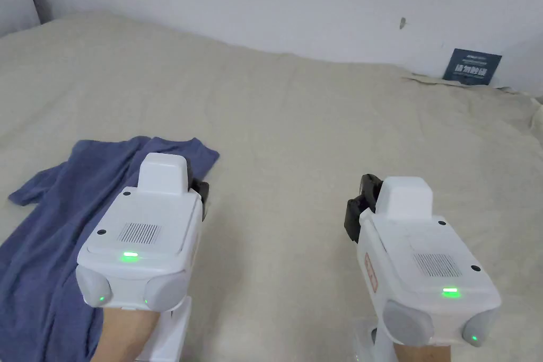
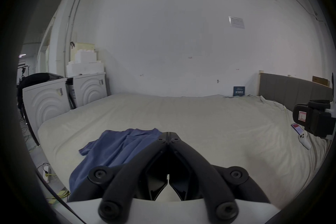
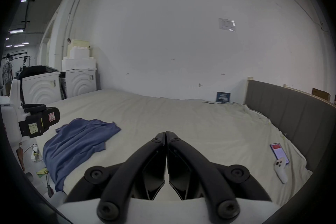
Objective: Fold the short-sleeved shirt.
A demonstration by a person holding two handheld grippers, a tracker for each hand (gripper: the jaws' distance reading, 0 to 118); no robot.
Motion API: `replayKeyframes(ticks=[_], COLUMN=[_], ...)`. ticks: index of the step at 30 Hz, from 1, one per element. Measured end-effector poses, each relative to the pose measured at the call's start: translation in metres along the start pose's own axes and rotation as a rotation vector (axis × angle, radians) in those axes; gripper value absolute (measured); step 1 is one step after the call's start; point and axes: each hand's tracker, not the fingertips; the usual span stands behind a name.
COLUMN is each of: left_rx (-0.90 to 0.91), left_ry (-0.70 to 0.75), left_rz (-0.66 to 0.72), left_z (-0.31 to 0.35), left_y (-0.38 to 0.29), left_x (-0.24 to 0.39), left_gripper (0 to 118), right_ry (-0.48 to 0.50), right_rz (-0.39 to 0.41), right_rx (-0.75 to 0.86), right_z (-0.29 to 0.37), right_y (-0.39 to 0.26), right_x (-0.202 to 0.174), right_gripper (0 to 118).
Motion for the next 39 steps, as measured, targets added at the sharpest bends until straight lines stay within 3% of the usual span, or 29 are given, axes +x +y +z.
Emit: replayKeyframes(ticks=[14, 27, 31, 35, 37, 39], left_rx=[-0.023, -0.031, -0.035, -0.057, -0.064, -0.066], left_ry=[0.185, 0.252, 0.262, 0.244, 0.238, 0.232], left_rz=[0.054, 0.073, 0.098, 0.104, 0.1, 0.096], left_z=[0.018, 0.024, 0.019, 0.01, 0.005, -0.001], left_y=[-0.007, -0.011, -0.011, -0.01, -0.01, -0.009], left_x=[-0.081, -0.111, -0.118, -0.123, -0.124, -0.126], left_gripper=[0, 0, 26, 100, 115, 118], right_ry=[0.202, 0.268, 0.27, 0.27, 0.271, 0.27], right_rz=[0.034, 0.049, 0.053, 0.056, 0.055, 0.054], right_rx=[0.005, 0.002, 0.002, 0.002, 0.001, -0.001], right_z=[-0.024, -0.034, -0.036, -0.039, -0.042, -0.045], right_y=[0.011, 0.014, 0.016, 0.017, 0.018, 0.019], right_x=[-0.087, -0.118, -0.12, -0.121, -0.121, -0.122], right_gripper=[0, 0, 0, 0, 0, 0])
